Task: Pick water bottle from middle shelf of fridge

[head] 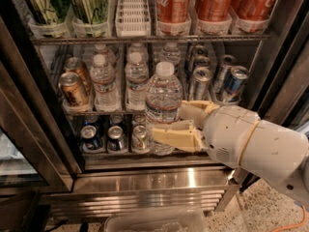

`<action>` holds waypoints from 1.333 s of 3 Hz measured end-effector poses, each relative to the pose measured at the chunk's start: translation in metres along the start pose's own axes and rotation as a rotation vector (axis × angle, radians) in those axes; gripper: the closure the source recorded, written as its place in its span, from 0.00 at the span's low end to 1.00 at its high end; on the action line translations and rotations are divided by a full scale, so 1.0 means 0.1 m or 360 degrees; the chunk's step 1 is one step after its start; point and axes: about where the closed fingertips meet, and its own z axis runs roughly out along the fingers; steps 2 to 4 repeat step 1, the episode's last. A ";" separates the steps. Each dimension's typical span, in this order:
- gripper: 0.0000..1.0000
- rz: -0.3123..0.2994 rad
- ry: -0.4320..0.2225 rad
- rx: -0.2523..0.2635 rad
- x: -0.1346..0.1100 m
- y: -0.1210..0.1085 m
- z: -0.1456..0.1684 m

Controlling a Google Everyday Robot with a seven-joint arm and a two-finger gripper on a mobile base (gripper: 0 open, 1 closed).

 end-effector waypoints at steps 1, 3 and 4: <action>1.00 0.0000 0.0000 0.0000 0.00 0.00 0.00; 1.00 0.0000 0.0000 0.0000 0.00 0.00 0.00; 1.00 0.0000 0.0000 0.0000 0.00 0.00 0.00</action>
Offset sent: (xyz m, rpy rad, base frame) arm 0.0000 0.0000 0.0000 0.0000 0.0000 0.0000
